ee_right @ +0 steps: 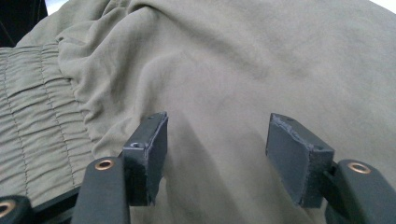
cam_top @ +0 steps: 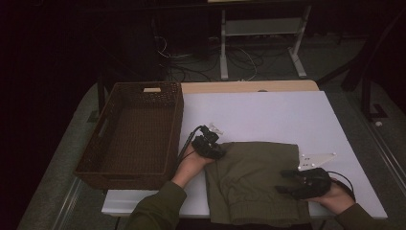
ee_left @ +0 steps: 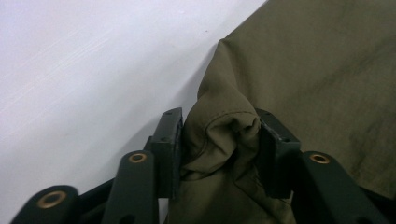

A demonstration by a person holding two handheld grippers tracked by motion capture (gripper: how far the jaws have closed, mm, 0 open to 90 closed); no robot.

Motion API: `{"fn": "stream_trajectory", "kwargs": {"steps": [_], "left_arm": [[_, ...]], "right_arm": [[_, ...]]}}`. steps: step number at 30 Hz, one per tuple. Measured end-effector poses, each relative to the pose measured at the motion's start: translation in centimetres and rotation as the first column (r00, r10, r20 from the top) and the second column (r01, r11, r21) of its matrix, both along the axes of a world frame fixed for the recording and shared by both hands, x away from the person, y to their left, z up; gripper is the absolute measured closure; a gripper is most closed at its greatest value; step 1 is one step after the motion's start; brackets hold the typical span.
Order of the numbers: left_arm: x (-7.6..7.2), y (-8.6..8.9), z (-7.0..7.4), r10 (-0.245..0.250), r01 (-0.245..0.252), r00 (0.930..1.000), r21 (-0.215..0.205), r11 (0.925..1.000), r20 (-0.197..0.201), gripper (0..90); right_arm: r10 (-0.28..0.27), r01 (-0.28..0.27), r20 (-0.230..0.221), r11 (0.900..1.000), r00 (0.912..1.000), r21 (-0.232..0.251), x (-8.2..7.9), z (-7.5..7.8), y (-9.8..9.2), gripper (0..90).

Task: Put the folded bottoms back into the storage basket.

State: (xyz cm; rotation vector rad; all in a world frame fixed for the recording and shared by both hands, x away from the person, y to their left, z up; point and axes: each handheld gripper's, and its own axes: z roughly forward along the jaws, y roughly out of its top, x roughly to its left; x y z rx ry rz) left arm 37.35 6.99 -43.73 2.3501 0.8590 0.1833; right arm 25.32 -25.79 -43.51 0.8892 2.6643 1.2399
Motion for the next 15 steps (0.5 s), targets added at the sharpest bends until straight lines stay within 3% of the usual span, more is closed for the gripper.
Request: {"fn": "stream_trajectory", "kwargs": {"steps": [7, 15], "left_arm": [[0.0, 0.0, 0.0, -0.036, 0.035, 0.9990, -0.016, 0.9993, -0.026, 75.8], [0.1, 0.0, 0.0, -0.043, 0.042, 0.9983, -0.028, 0.9987, -0.038, 80.8]], "right_arm": [[-0.016, 0.016, 0.015, 1.000, 0.9998, -0.002, 0.2, 0.3, -0.3, 37.5], [-0.062, 0.064, 0.049, 0.998, 0.9968, -0.029, 1.4, 0.6, -0.7, 34.0]]}}
